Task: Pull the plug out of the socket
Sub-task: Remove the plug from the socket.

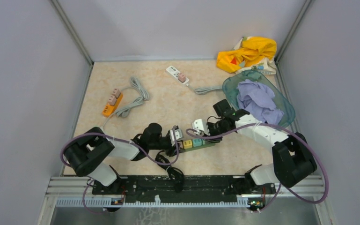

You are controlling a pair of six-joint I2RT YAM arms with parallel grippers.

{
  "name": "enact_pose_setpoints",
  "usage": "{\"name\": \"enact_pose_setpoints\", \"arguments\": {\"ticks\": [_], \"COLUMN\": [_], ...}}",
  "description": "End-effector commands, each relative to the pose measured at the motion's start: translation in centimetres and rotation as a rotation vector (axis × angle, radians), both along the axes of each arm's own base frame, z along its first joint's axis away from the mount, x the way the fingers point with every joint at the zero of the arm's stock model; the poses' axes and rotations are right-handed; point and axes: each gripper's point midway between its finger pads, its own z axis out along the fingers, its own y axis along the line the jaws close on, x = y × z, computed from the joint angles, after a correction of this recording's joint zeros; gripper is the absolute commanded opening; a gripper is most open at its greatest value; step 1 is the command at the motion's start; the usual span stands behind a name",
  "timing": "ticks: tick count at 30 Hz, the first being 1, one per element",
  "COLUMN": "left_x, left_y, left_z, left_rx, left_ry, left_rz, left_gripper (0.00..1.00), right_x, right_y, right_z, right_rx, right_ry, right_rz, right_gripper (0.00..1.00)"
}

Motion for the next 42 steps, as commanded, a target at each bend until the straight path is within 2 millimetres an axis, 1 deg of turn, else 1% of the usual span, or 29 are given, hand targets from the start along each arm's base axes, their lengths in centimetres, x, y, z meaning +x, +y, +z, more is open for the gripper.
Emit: {"name": "enact_pose_setpoints", "arguments": {"ticks": [1,3,5,8,10,12,15,16,18,22,25,28,30,33,37,39,42], "left_x": [-1.1,-1.1,-1.1,-1.1,-1.1,-1.1,-1.2,-1.2,-1.2,-1.2,-1.1,-1.1,-1.2,-1.2,-1.3,-1.4,-1.4], "left_y": [0.3,0.2,0.1,0.2,0.3,0.3,0.4,0.4,0.4,0.4,0.3,0.2,0.3,0.4,0.5,0.5,0.5], "left_z": [-1.8,-1.9,-1.9,-1.8,-1.8,-1.8,-1.9,-1.9,-1.9,-1.9,-1.8,-1.7,-1.8,-1.8,-1.9,-1.9,-1.8], "left_rx": [0.057,0.061,0.061,0.060,0.058,0.056,0.057,0.055,0.055,0.058,0.055,0.050,0.051,0.052,0.057,0.056,0.055], "left_ry": [0.059,0.064,0.064,0.068,0.069,0.070,0.071,0.069,0.068,0.064,0.063,0.066,0.070,0.071,0.070,0.068,0.065], "left_rz": [-0.008,-0.008,-0.007,-0.001,0.004,0.005,0.003,0.003,0.001,-0.002,0.000,0.000,0.002,0.004,0.000,-0.002,-0.003], "left_gripper": [0.00,0.00,0.00,0.00,0.00,0.00,0.00,0.00,0.00,0.00,0.00,0.00,0.00,0.00,0.00,0.00,0.00], "right_x": [-1.0,-2.0,-2.2,-0.8,0.2,0.8,1.4,1.4,0.8,-1.1,-1.9,-1.8,-1.0,-0.1,0.9,0.8,-0.2], "right_y": [0.3,1.2,2.2,3.5,3.6,3.1,1.6,1.1,0.7,1.1,1.9,3.0,3.2,2.7,1.3,0.8,0.6], "right_z": [1.3,1.0,0.9,1.6,2.0,2.4,2.6,2.7,2.7,2.9,2.6,3.0,3.5,3.5,3.4,3.1,2.6], "right_rx": [0.074,0.078,0.074,0.087,0.085,0.094,0.103,0.102,0.098,0.130,0.133,0.141,0.144,0.131,0.115,0.097,0.093], "right_ry": [-0.033,-0.003,0.013,0.028,0.010,-0.006,-0.027,-0.037,-0.047,0.005,0.034,0.028,0.014,-0.007,-0.030,-0.042,-0.029], "right_rz": [0.098,0.138,0.135,0.061,0.015,-0.018,-0.039,-0.036,0.001,0.080,0.108,0.097,0.064,0.020,-0.018,-0.007,0.037], "right_gripper": [0.00,0.00,0.00,0.00,0.00,0.00,0.00,0.00,0.00,0.00,0.00,0.00,0.00,0.00,0.00,0.00,0.00]}}
